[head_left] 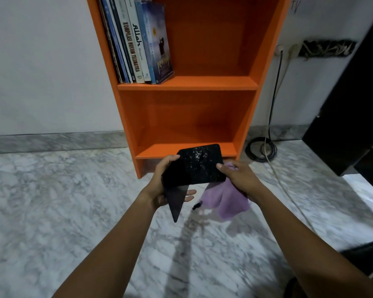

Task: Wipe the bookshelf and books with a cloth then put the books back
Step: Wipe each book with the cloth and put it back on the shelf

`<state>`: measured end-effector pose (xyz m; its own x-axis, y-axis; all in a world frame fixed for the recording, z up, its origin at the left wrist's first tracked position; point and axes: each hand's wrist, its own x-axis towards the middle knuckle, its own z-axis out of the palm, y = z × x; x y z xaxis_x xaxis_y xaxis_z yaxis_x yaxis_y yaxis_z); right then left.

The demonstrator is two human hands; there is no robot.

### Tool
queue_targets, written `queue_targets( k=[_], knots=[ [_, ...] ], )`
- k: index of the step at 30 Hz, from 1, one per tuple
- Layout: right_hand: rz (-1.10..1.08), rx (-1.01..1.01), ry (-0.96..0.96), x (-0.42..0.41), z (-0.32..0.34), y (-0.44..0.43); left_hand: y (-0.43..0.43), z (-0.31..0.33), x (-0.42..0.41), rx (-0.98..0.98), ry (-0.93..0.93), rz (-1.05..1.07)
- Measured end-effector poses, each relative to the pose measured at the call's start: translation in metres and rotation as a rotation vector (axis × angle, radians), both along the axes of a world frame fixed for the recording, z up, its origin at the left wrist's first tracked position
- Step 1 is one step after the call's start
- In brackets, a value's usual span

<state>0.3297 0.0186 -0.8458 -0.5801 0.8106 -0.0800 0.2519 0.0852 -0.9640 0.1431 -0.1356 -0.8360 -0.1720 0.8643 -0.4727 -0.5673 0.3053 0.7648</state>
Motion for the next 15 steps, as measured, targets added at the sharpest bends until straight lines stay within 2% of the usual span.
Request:
queue_targets(
  k=[3,5,6,7,8,9,11,12,15],
  knots=[
    [-0.195,-0.31,0.096,-0.003,0.001,0.004,0.001,-0.001,-0.002,-0.05,-0.015,0.079],
    [-0.241,-0.521,0.302,-0.011,0.009,0.001,0.001,-0.006,-0.004,-0.089,-0.019,0.119],
    [-0.275,-0.565,0.415,-0.016,0.015,0.0,0.001,-0.008,-0.005,-0.101,-0.018,0.13],
    [-0.314,-0.528,0.476,-0.021,0.02,-0.001,0.001,-0.01,-0.006,-0.104,-0.023,0.138],
    [-0.336,-0.421,0.463,-0.025,0.025,-0.004,0.001,-0.012,-0.005,-0.107,-0.032,0.135],
    [-0.319,-0.246,0.367,-0.029,0.026,-0.007,0.002,-0.012,-0.003,-0.103,-0.039,0.118],
    [-0.207,0.156,0.179,-0.032,0.023,-0.015,0.005,-0.01,0.004,-0.059,-0.036,0.049],
    [-0.122,0.326,0.15,-0.033,0.015,-0.019,0.006,-0.009,0.006,-0.04,-0.034,0.023],
    [0.071,0.66,0.086,-0.033,-0.015,-0.027,0.014,-0.005,0.011,-0.067,-0.018,0.01]
  ],
)
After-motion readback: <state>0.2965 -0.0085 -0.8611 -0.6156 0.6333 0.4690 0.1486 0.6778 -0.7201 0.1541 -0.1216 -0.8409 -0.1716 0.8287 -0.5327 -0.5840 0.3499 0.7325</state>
